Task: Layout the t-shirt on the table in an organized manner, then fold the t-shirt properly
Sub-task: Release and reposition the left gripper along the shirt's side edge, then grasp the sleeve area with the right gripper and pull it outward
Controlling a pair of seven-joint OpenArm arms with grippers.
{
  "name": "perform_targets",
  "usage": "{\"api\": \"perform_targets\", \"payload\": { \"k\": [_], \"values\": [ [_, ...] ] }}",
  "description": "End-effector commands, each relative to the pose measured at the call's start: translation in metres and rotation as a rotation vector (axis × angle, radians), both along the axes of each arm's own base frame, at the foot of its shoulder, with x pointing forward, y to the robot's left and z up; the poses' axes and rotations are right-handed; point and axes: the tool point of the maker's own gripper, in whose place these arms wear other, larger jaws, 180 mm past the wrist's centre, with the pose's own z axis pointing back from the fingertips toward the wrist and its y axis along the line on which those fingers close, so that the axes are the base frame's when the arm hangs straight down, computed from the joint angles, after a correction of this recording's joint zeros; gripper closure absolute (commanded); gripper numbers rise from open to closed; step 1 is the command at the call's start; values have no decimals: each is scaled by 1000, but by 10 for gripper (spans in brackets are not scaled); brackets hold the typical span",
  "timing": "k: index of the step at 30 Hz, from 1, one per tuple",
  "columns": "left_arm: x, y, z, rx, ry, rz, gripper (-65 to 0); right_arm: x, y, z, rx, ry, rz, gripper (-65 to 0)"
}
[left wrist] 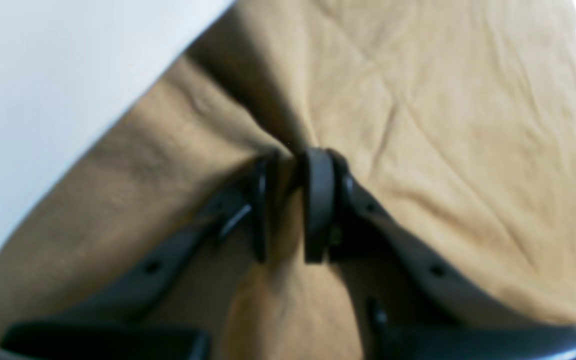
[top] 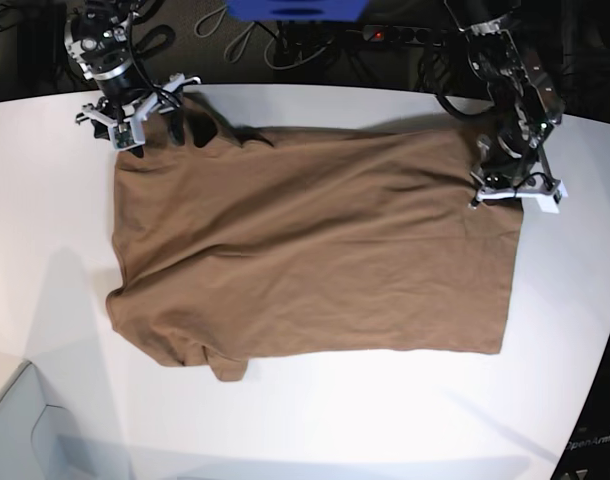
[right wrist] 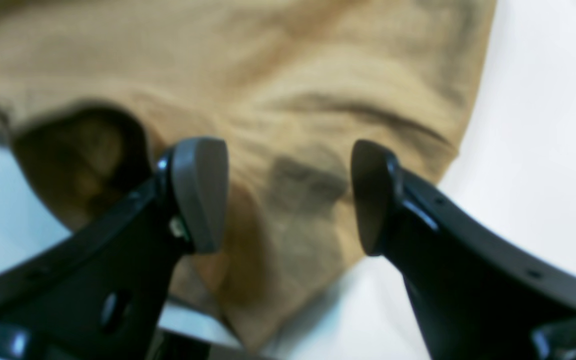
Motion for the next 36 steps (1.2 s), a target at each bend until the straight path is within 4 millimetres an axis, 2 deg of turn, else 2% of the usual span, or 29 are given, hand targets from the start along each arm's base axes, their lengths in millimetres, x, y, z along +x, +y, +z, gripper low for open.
{"api": "perform_targets", "payload": {
  "k": [1, 8, 13, 17, 20, 22, 27, 31, 33, 36],
  "values": [
    [-20, 4, -18, 5, 115, -6, -108, 1, -1, 8, 8, -33, 2, -392],
    [-9, 27, -4, 20, 74, -4, -108, -18, -8, 0, -17, 17, 19, -392],
    [-5, 33, 4, -19, 36, 1, -108, -34, -27, 0, -68, 47, 24, -392],
    [-4, 28, 4, -60, 20, 5, -108, -26, -52, 31, -144, -23, -17, -392],
    [-4, 28, 4, -65, 17, 6, -108, -9, -54, 56, -176, -99, -14, -395],
    [-4, 27, 5, -69, 14, 6, -108, 16, -48, 75, -180, -181, -1, -396],
    [-2, 25, 5, -68, 13, 5, -108, 106, -9, 112, -114, -362, 71, -397],
    [-1, 25, 5, -72, 10, 5, -107, 174, 17, 109, -91, -323, 137, -397],
    [-3, 24, 3, -73, 16, 4, -107, 210, 29, 95, -61, -261, 161, -397],
    [-5, 24, 2, -72, 23, 4, -107, 261, 36, 75, 15, -179, 163, -395]
  ]
}}
